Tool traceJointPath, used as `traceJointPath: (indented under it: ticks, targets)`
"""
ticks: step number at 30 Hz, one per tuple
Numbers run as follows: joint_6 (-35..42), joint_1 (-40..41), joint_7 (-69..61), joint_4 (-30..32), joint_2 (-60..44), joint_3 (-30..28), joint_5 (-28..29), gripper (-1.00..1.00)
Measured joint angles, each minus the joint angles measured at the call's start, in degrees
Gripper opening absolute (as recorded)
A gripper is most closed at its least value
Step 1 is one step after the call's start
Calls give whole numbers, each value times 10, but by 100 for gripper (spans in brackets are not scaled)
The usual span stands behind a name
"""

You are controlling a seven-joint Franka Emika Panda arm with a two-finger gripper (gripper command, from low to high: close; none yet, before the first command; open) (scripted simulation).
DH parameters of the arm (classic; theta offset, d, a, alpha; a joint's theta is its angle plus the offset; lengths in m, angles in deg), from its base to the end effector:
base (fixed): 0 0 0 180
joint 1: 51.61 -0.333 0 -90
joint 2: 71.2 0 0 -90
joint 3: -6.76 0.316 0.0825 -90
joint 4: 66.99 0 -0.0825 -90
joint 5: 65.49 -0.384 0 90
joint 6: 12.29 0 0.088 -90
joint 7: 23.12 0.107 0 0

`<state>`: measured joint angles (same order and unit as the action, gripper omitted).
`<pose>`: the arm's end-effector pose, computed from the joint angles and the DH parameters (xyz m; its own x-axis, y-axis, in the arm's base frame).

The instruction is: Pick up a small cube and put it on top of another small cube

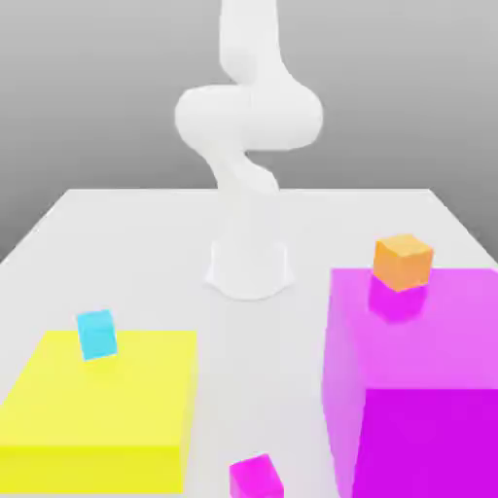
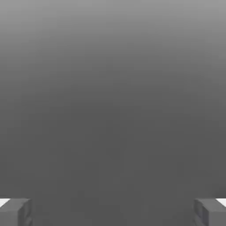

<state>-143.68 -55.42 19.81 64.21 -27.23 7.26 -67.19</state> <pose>0.3561 0.0289 0.7032 0.5752 -0.6521 0.4939 -0.4338 -0.7550 -0.4916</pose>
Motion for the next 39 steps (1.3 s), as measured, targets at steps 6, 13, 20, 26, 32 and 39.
traceJointPath:
  ticks: [6,13,20,26,32,39]
  targets:
    - [-11,-115,-145,10,-69,-3,-28,0]
    - [-27,-241,-326,25,-150,0,-60,0]
    - [-42,-353,-508,40,-232,18,-95,0]
    - [-55,-434,-661,53,-302,50,-120,0]
    - [-88,-477,-809,86,-353,71,-118,0]
    - [-157,-479,-981,160,-378,55,-80,0]
